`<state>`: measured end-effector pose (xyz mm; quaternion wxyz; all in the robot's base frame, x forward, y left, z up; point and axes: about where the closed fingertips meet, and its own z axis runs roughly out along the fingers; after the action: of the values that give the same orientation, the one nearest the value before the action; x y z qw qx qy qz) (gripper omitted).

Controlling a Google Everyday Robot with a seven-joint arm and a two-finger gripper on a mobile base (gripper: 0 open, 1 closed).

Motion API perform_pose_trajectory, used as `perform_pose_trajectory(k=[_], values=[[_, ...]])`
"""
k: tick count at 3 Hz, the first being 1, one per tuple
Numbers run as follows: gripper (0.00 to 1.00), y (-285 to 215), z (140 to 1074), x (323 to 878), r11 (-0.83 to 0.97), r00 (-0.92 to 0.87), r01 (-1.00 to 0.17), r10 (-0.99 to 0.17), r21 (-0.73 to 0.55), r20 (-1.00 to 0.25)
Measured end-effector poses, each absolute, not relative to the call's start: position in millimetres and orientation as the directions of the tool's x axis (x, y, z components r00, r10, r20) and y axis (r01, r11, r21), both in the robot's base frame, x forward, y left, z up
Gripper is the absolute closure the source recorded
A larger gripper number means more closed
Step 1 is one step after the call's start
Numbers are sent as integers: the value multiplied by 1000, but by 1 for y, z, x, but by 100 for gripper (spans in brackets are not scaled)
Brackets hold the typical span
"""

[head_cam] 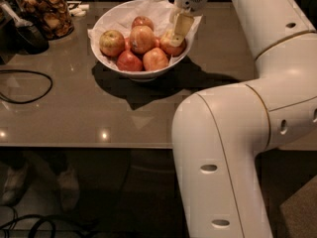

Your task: Pick apple from white bowl

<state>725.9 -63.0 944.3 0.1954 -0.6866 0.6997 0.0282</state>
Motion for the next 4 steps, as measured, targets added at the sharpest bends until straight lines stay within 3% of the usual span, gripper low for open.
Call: perform_pose_trajectory(k=[4], values=[[40,-64,925,726,55,6,-982,-948,-179,-319]])
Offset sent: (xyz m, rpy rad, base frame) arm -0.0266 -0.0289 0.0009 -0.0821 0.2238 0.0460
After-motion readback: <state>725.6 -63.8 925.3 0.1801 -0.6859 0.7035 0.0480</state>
